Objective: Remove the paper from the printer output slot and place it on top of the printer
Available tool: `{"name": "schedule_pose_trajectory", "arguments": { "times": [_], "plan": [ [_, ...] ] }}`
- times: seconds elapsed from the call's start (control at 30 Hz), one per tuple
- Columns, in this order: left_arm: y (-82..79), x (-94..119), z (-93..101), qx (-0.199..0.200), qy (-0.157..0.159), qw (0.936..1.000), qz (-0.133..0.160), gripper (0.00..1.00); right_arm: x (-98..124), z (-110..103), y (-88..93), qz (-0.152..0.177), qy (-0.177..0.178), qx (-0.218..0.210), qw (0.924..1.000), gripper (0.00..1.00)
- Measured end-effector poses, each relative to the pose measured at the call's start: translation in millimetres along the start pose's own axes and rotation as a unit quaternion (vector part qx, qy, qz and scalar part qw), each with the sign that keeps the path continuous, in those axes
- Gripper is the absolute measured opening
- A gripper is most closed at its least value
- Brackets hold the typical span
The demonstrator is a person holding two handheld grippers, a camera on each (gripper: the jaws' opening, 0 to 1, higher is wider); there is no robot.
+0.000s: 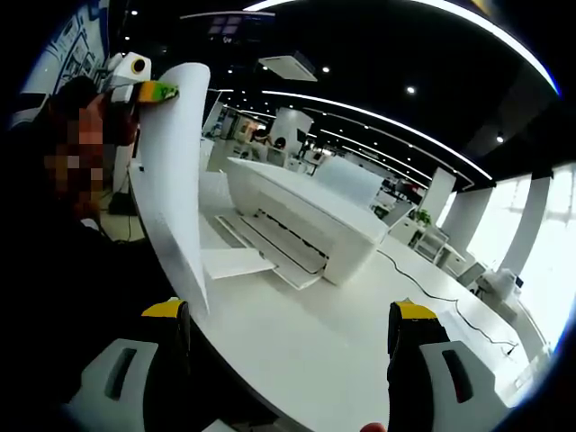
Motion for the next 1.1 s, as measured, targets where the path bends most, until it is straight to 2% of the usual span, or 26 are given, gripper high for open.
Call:
{"name": "schedule_pose_trajectory", "arguments": {
  "times": [1.1],
  "plan": [
    [-26.4,4.1,-2.5,-0.043,-0.011,0.999,0.009,0.06,1.1,0.5,-1.7,0.002,0.001,0.001,1.0,0.86]
  ]
}}
Point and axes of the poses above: the point that each gripper's makers call its tool centre point, and the gripper's own axes: x roughly backward along the fingers, z roughly to its right, y roughly out of its underside, the point moved 1 cm from there along x, roughly backward along the fingers, and after that the axes turned 9 degrees about -x, right-handed, at the moved point
